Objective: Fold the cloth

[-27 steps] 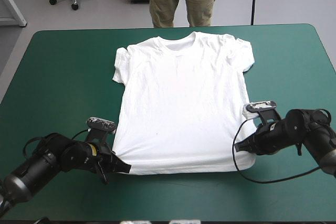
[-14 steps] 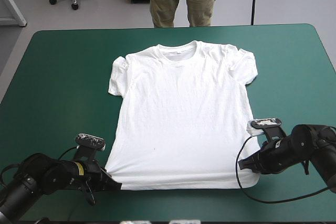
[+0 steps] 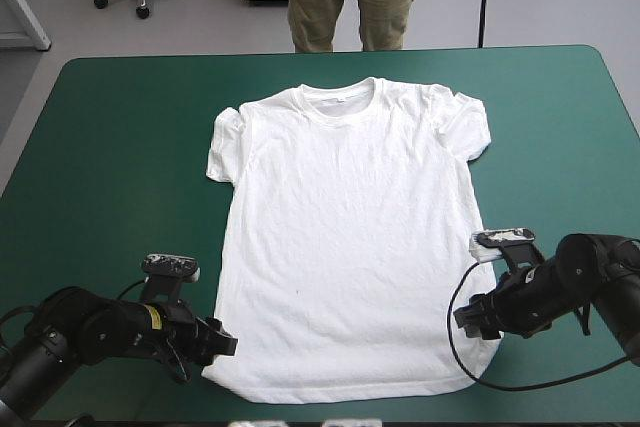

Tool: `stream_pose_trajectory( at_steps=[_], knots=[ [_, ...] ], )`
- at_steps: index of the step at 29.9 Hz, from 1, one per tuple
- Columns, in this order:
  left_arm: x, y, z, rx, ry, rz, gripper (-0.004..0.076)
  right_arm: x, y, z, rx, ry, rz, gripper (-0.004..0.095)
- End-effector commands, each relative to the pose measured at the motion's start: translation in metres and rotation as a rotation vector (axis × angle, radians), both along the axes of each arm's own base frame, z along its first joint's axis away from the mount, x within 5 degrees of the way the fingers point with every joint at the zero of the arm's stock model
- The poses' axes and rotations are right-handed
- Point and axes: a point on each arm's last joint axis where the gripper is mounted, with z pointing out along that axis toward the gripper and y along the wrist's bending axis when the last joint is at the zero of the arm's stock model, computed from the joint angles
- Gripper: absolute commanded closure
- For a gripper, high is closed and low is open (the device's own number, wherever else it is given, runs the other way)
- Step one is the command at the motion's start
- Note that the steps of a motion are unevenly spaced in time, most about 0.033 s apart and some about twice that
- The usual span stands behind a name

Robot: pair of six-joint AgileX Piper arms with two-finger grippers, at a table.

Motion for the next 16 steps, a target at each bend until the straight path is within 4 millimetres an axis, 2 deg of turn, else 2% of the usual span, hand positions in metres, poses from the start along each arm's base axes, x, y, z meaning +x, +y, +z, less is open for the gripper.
stream_pose_trajectory(
  at_steps=[1, 5, 9, 12, 16],
  knots=[
    [0.010, -0.001, 0.024, -0.015, -0.113, 0.026, 0.0283, 0.005, 0.000, 0.030, 0.010, -0.118, -0.024, 0.0350],
    [0.025, 0.003, 0.049, 0.007, -0.235, 0.115, 0.0283, 0.016, -0.005, 0.065, -0.028, -0.259, -0.059, 0.0350],
    [0.042, -0.003, 0.066, 0.019, -0.298, 0.124, 0.0283, 0.023, -0.005, 0.100, 0.001, -0.399, -0.088, 0.0350],
    [0.060, -0.013, 0.072, 0.039, -0.298, 0.106, 0.0283, 0.026, -0.004, 0.115, 0.013, -0.446, -0.090, 0.0352],
    [0.086, -0.027, 0.083, 0.023, -0.323, 0.108, 0.0283, 0.029, -0.004, 0.124, 0.017, -0.471, -0.091, 0.0383]
  ],
)
